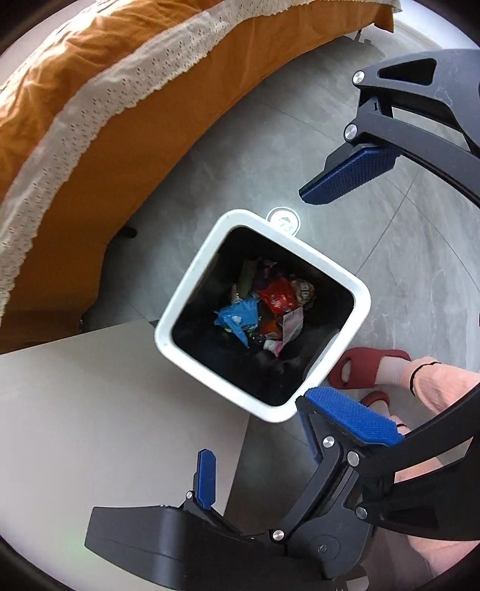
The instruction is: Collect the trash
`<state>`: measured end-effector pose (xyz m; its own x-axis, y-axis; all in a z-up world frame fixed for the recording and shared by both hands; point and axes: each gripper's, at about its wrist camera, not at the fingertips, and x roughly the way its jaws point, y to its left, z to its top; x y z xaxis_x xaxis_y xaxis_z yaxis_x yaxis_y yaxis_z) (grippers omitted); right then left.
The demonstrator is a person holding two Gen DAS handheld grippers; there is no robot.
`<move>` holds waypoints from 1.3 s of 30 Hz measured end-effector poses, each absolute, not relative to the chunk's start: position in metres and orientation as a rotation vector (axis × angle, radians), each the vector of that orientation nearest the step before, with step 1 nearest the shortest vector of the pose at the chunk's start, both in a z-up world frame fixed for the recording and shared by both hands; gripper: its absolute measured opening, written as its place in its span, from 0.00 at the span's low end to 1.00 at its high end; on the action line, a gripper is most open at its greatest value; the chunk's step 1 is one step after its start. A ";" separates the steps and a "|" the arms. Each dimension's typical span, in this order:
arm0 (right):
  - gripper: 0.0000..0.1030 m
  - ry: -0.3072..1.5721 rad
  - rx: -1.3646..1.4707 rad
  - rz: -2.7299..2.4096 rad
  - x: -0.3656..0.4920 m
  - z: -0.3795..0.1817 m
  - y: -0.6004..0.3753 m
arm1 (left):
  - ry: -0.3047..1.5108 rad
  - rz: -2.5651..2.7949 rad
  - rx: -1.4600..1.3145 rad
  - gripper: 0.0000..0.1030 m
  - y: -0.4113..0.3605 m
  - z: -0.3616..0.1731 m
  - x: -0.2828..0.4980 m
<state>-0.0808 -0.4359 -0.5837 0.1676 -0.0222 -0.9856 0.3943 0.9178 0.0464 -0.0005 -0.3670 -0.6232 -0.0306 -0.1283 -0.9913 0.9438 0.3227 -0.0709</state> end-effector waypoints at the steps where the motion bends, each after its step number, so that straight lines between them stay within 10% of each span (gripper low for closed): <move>1: 0.96 1.373 0.323 -0.308 -0.080 -0.579 -0.435 | 1.292 -1.051 0.847 0.95 -0.366 -0.617 0.002; 24: 0.96 0.906 0.192 -0.538 -0.122 -0.258 -0.408 | 0.948 -0.881 0.631 0.95 -0.330 -0.284 -0.010; 39: 0.96 0.481 0.070 -0.106 -0.049 -0.097 -0.293 | 0.675 -0.330 0.380 0.95 -0.152 -0.116 0.027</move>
